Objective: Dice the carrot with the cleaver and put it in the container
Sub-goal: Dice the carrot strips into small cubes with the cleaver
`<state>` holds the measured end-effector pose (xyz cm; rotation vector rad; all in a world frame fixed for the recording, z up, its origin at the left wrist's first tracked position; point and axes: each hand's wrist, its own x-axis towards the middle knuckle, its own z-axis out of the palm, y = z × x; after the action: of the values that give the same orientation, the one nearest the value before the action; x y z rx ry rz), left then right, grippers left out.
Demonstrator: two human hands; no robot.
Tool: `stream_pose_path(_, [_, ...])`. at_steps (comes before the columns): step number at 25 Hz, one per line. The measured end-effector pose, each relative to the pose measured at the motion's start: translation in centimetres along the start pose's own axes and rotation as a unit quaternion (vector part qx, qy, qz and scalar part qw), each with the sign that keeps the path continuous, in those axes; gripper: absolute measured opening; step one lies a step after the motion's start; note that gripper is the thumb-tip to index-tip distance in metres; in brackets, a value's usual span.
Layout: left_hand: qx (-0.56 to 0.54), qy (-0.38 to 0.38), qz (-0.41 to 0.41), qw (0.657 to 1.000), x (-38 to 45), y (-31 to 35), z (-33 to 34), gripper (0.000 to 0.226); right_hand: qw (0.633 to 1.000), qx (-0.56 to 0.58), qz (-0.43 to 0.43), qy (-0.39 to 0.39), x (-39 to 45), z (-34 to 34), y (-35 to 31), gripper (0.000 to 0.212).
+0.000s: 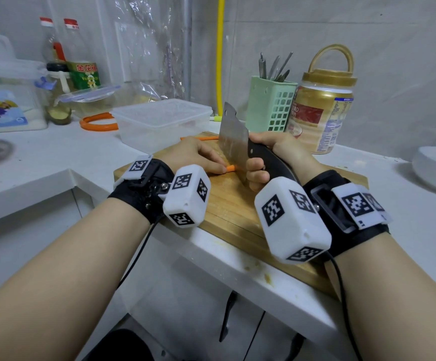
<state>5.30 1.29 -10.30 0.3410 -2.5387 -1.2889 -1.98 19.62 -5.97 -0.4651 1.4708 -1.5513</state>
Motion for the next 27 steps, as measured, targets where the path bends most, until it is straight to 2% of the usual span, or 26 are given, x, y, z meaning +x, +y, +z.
stream_pose_path(3, [0.0,-0.008,0.001,1.0,0.1,0.1,0.0,0.011,1.0,0.011,0.003,-0.01,-0.1,-0.2,-0.1,0.024])
stream_pose_path(7, [-0.001,-0.004,-0.005,1.0,0.4,0.0,0.1,0.015,0.999,0.045,-0.012,-0.022,-0.4,-1.0,0.0,0.032])
stream_pose_path(12, [0.004,0.008,-0.007,1.0,0.4,-0.2,-0.1,0.007,0.997,0.072,-0.028,-0.019,-0.8,-1.1,0.3,0.031])
stream_pose_path(19, [-0.001,0.011,-0.001,1.0,0.4,-0.3,0.0,0.006,0.996,0.07,-0.051,-0.026,-1.3,-0.5,0.3,0.039])
stream_pose_path(24, [0.005,0.006,-0.002,1.0,0.2,-0.1,0.0,0.004,0.998,0.052,-0.035,-0.027,-1.2,-0.5,0.3,0.056])
stream_pose_path(27, [0.004,0.007,-0.003,1.0,0.1,0.0,0.1,0.004,0.999,0.03,-0.035,-0.018,-1.3,-0.2,0.4,0.043])
